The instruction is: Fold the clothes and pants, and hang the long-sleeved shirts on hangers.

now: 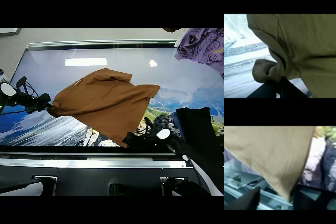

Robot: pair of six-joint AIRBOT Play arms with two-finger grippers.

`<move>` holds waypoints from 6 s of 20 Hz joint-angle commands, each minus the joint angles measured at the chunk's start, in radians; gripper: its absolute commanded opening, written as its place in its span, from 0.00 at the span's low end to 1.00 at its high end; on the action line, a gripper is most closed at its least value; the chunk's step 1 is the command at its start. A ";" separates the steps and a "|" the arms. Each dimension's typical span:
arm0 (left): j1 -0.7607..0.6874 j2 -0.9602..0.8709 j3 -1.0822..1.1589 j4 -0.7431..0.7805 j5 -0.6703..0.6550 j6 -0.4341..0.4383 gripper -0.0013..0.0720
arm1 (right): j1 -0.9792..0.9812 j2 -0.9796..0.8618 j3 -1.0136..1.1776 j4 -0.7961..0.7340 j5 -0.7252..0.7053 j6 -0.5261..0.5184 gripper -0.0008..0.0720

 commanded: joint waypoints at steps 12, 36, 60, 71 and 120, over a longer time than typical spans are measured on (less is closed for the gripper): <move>0.000 0.182 0.425 0.017 0.094 0.061 0.04 | 0.039 0.045 0.885 -0.700 0.158 0.263 0.06; 0.000 0.295 0.695 0.156 -0.127 0.089 0.04 | 0.039 0.011 1.558 -1.199 0.574 0.347 0.06; -0.046 -0.415 0.809 0.183 -0.160 0.098 0.81 | -0.003 -0.609 1.558 -1.288 0.416 0.408 0.55; 0.245 0.067 0.174 0.111 -0.257 0.087 0.80 | -0.712 -0.401 1.130 -0.413 0.766 -0.096 0.70; 0.509 0.179 -0.638 -0.325 -0.149 0.349 0.84 | -0.571 -0.436 0.622 -0.275 0.525 -0.259 0.06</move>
